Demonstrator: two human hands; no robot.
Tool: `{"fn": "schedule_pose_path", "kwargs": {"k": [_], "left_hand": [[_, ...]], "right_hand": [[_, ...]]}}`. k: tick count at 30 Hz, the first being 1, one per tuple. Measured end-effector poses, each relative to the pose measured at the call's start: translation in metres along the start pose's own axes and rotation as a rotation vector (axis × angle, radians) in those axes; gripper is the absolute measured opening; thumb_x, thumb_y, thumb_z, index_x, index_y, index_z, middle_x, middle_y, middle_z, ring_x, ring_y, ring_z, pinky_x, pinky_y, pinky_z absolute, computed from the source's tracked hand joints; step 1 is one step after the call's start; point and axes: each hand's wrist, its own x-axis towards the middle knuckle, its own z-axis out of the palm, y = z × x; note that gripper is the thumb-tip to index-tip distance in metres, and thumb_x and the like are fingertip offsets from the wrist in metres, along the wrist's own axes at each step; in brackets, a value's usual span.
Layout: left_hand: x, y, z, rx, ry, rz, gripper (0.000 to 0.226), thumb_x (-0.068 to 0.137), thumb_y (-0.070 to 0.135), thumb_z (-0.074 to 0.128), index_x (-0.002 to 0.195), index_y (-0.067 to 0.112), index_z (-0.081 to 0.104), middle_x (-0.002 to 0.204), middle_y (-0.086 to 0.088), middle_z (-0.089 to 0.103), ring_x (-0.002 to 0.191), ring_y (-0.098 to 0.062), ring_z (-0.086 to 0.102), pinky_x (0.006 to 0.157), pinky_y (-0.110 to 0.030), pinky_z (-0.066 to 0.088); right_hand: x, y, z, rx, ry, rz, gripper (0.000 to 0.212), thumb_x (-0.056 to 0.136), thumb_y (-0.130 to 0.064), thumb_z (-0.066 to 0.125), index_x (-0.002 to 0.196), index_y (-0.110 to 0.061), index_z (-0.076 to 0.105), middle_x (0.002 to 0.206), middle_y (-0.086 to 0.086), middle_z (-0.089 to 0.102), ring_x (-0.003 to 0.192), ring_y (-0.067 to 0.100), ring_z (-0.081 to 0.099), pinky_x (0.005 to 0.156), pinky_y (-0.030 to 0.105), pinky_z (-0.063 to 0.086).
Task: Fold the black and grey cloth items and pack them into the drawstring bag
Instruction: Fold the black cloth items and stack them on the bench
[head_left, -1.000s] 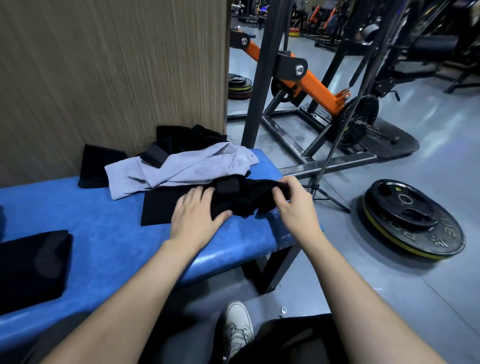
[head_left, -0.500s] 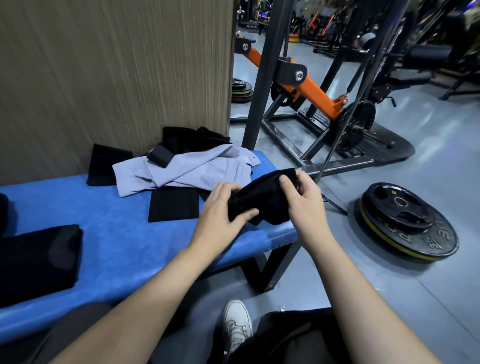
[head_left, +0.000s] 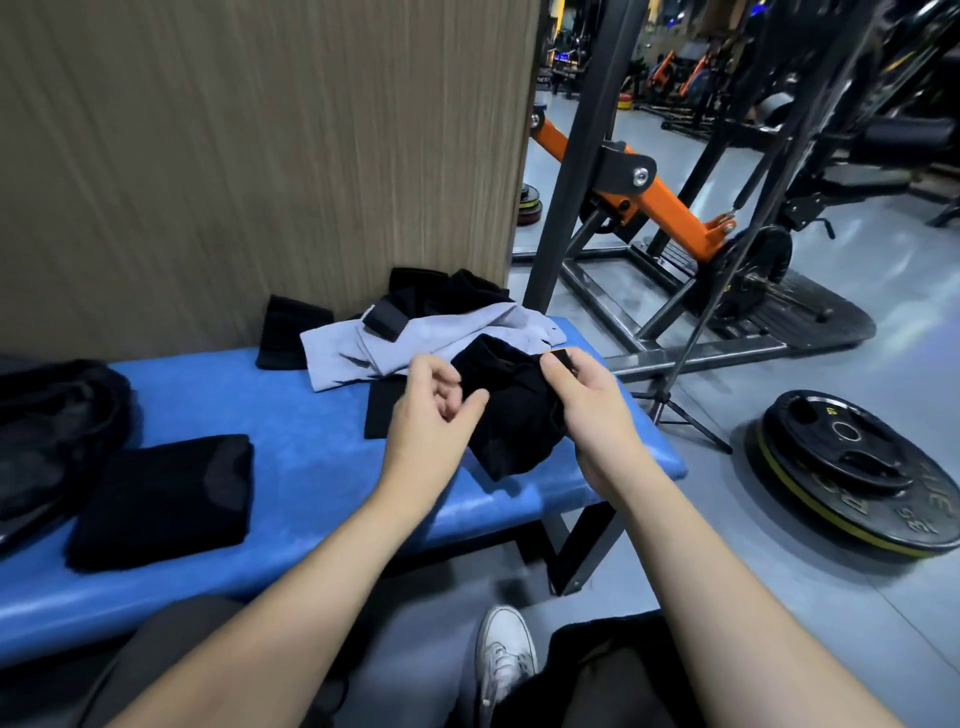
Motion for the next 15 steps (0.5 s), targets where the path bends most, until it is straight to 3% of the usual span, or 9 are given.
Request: {"fn": "schedule_pose_path", "kwargs": {"k": [2, 5, 8, 11, 15], "left_hand": [[-0.003, 0.002, -0.009, -0.173, -0.102, -0.095, 0.014, 0.088, 0.036, 0.063, 0.090, 0.027, 0.053, 0.081, 0.001, 0.060, 0.071, -0.015, 0.060, 0.063, -0.031, 0.048], [-0.008, 0.004, -0.027, -0.373, -0.180, -0.233, 0.032, 0.088, 0.052, 0.058, 0.101, 0.023, 0.057, 0.097, -0.001, 0.064, 0.082, -0.013, 0.065, 0.068, -0.032, 0.055], [-0.010, 0.007, -0.054, -0.458, -0.145, -0.332, 0.034, 0.090, 0.047, 0.059, 0.110, 0.019, 0.055, 0.094, 0.005, 0.066, 0.083, -0.008, 0.066, 0.070, -0.027, 0.055], [-0.011, 0.006, -0.082, -0.513, -0.074, -0.404, 0.030, 0.093, 0.030, 0.065, 0.117, 0.017, 0.053, 0.092, 0.004, 0.069, 0.089, -0.014, 0.069, 0.073, -0.030, 0.058], [-0.013, -0.001, -0.113, -0.492, -0.010, -0.487, 0.036, 0.093, 0.031, 0.066, 0.121, 0.014, 0.054, 0.098, -0.004, 0.068, 0.085, -0.020, 0.071, 0.076, -0.038, 0.059]], "right_hand": [[0.000, 0.000, 0.021, -0.033, -0.045, -0.015, 0.028, 0.100, -0.024, 0.055, 0.095, 0.003, 0.053, 0.082, 0.006, 0.055, 0.076, 0.016, 0.050, 0.066, 0.032, 0.041], [-0.002, -0.002, 0.055, -0.058, -0.137, -0.033, 0.023, 0.100, -0.024, 0.057, 0.095, -0.002, 0.057, 0.080, 0.002, 0.056, 0.075, 0.011, 0.052, 0.067, 0.027, 0.042], [-0.004, -0.003, 0.086, -0.038, -0.223, -0.041, 0.012, 0.099, -0.021, 0.057, 0.091, -0.013, 0.061, 0.080, 0.002, 0.056, 0.077, 0.010, 0.051, 0.071, 0.027, 0.041], [-0.007, -0.003, 0.111, -0.033, -0.301, -0.018, 0.008, 0.098, -0.015, 0.057, 0.093, -0.012, 0.063, 0.080, -0.001, 0.062, 0.076, 0.007, 0.056, 0.072, 0.024, 0.045], [-0.012, -0.003, 0.135, -0.067, -0.380, 0.007, 0.018, 0.090, -0.018, 0.057, 0.101, -0.008, 0.068, 0.099, 0.018, 0.071, 0.091, 0.018, 0.063, 0.091, 0.044, 0.051]]}}
